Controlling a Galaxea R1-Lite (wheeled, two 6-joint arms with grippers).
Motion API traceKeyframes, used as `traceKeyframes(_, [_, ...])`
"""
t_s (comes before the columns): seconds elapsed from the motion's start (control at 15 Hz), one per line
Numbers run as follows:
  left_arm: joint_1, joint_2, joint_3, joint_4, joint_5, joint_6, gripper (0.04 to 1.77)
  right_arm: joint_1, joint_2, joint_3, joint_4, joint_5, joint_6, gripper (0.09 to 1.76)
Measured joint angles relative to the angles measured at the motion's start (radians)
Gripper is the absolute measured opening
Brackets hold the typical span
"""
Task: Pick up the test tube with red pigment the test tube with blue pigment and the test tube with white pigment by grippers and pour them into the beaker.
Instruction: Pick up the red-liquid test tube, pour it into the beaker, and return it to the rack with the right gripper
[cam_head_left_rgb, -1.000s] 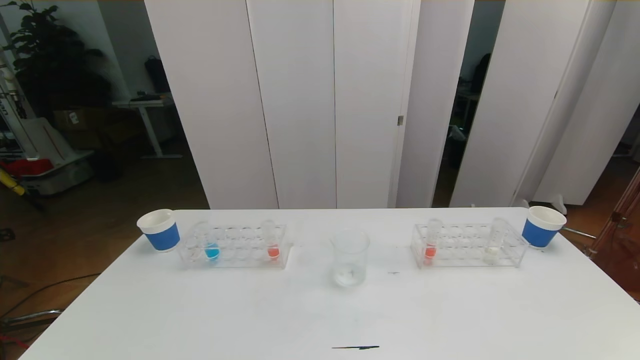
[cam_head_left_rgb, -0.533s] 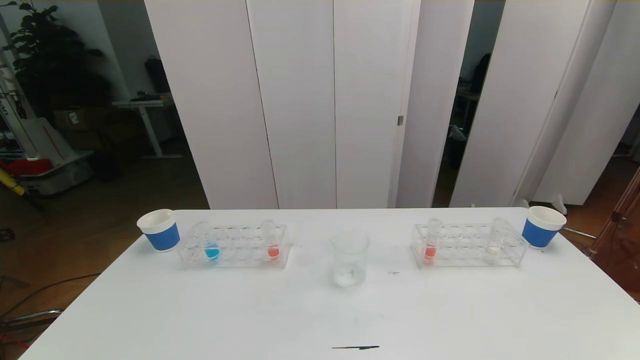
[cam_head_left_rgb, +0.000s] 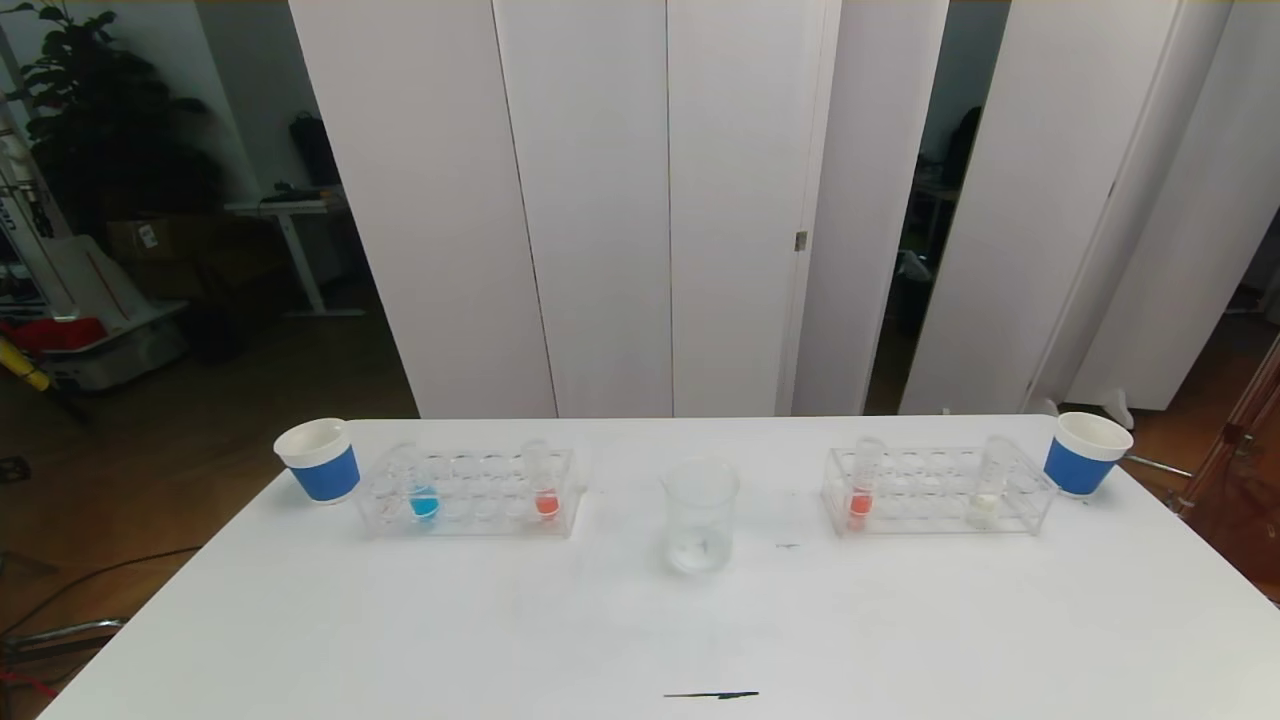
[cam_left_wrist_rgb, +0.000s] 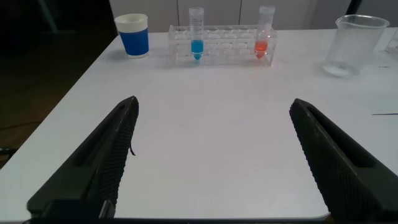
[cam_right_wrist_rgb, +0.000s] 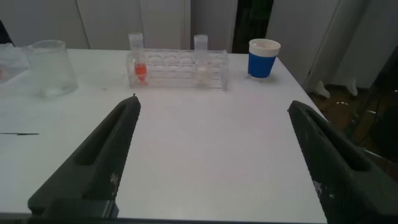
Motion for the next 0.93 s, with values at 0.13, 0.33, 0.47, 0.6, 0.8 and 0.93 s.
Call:
traceKeyframes(0.13, [0.0, 0.0, 0.0, 0.0, 0.0, 0.0, 1.74, -0.002, 0.062, -0.077, -0.003, 0.0, 0.0, 1.71])
traceKeyframes(0.33, [0.0, 0.0, 0.0, 0.0, 0.0, 0.0, 1.74, -0.004, 0.208, -0.22, -0.011, 0.0, 0.001, 1.71])
traceKeyframes(0.47, [0.0, 0.0, 0.0, 0.0, 0.0, 0.0, 1.74, -0.004, 0.33, -0.32, -0.03, 0.001, 0.006, 1.71])
traceKeyframes(0.6, [0.0, 0.0, 0.0, 0.0, 0.0, 0.0, 1.74, -0.004, 0.473, -0.407, -0.083, 0.001, 0.013, 1.71])
traceKeyframes(0.8, [0.0, 0.0, 0.0, 0.0, 0.0, 0.0, 1.74, -0.002, 0.694, -0.512, -0.174, 0.0, 0.018, 1.71])
traceKeyframes(0.93, [0.0, 0.0, 0.0, 0.0, 0.0, 0.0, 1.74, 0.001, 0.833, -0.548, -0.259, 0.0, 0.018, 1.71])
